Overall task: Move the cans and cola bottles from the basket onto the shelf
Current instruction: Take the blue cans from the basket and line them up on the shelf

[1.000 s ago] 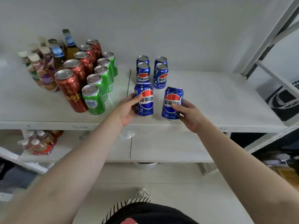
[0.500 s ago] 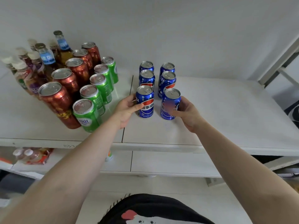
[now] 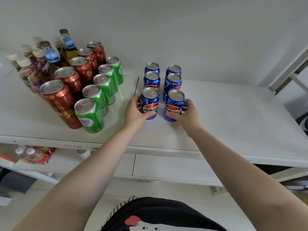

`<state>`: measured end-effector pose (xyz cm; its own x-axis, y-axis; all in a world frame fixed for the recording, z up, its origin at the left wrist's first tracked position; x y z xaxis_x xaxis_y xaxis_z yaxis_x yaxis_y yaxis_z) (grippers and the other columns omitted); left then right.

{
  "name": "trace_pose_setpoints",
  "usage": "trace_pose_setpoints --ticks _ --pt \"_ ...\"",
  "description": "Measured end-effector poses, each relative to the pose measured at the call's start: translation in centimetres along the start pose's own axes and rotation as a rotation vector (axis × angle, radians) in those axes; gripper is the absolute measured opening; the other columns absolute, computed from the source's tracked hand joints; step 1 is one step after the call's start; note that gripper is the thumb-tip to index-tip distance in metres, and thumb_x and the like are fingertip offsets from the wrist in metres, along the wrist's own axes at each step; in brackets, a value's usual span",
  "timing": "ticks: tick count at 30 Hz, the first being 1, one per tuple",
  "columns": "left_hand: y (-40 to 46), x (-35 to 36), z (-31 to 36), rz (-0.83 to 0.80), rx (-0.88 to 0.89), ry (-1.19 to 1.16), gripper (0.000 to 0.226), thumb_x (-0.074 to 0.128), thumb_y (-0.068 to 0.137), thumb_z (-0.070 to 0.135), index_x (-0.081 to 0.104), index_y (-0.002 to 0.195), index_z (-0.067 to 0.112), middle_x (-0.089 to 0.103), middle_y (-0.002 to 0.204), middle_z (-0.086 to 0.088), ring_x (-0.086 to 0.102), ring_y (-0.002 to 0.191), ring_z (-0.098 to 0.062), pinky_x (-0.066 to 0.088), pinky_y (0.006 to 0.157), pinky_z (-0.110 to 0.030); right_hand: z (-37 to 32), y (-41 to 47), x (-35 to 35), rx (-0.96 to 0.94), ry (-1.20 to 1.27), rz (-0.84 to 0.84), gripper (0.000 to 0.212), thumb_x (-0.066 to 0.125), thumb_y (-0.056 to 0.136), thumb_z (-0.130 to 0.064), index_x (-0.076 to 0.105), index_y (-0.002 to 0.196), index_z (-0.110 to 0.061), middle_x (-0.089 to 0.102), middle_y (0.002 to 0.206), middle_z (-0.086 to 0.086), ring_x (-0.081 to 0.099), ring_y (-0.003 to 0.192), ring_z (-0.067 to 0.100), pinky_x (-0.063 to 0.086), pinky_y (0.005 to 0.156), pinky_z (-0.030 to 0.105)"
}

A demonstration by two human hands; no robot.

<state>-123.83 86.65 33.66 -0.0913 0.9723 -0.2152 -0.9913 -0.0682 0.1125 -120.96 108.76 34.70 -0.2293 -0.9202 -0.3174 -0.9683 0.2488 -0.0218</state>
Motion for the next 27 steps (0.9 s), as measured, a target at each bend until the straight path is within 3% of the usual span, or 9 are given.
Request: trace_pose_setpoints --ticks 2,6,15,19,27 --pt "0.5 0.0 0.1 -0.017 0.004 0.011 0.062 0.086 0.062 0.010 0.050 0.110 0.021 0.063 0.106 0.003 0.063 0.097 -0.016 0.053 0.089 -0.036 -0.2 0.5 -0.1 0.009 0.001 -0.004 0.067 0.085 0.067 -0.017 0.047 0.122 -0.016 0.056 0.109 -0.007 0.057 0.095 0.009 0.048 0.075 0.020" --pt "1.8 -0.2 -0.1 -0.011 -0.010 -0.028 0.064 0.085 0.062 0.005 0.051 0.115 0.015 0.062 0.107 0.002 0.063 0.097 -0.016 0.052 0.088 -0.030 -0.6 1.6 -0.1 0.015 -0.016 0.015 0.063 0.085 0.068 -0.018 0.049 0.119 -0.015 0.058 0.111 -0.006 0.058 0.101 0.013 0.051 0.081 0.027" --pt "3.3 0.0 -0.2 -0.035 -0.007 -0.022 0.058 0.084 0.064 0.003 0.052 0.112 0.010 0.064 0.109 -0.002 0.062 0.092 -0.006 0.049 0.077 -0.012 -1.0 2.9 0.5 0.024 -0.059 -0.018 0.055 0.085 0.069 -0.017 0.051 0.113 -0.018 0.060 0.108 -0.006 0.060 0.099 0.014 0.054 0.080 0.029" --pt "3.2 -0.1 -0.1 -0.042 -0.009 -0.018 0.060 0.084 0.064 0.002 0.053 0.115 0.006 0.064 0.107 0.000 0.062 0.091 -0.006 0.050 0.075 -0.009 -0.9 3.0 0.4 0.018 -0.048 -0.017 0.055 0.084 0.070 -0.017 0.051 0.114 -0.017 0.061 0.109 -0.005 0.061 0.100 0.015 0.053 0.076 0.027" --pt "3.3 0.0 -0.1 -0.085 -0.016 -0.026 0.058 0.083 0.064 0.000 0.055 0.115 0.006 0.064 0.107 -0.002 0.061 0.090 0.000 0.049 0.075 -0.007 -0.8 3.3 0.4 0.027 -0.059 -0.038 0.055 0.083 0.071 -0.016 0.052 0.116 -0.016 0.063 0.118 0.000 0.061 0.103 0.017 0.055 0.087 0.036"
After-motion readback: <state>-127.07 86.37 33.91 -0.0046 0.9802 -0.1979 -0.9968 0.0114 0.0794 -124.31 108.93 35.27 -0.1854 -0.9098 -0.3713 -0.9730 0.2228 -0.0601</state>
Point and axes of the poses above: each hand's wrist, its own y-axis towards the middle knuckle, its own x-axis out of the palm, z = x × y, the point moved 9 cm from there along y, towards the middle knuckle
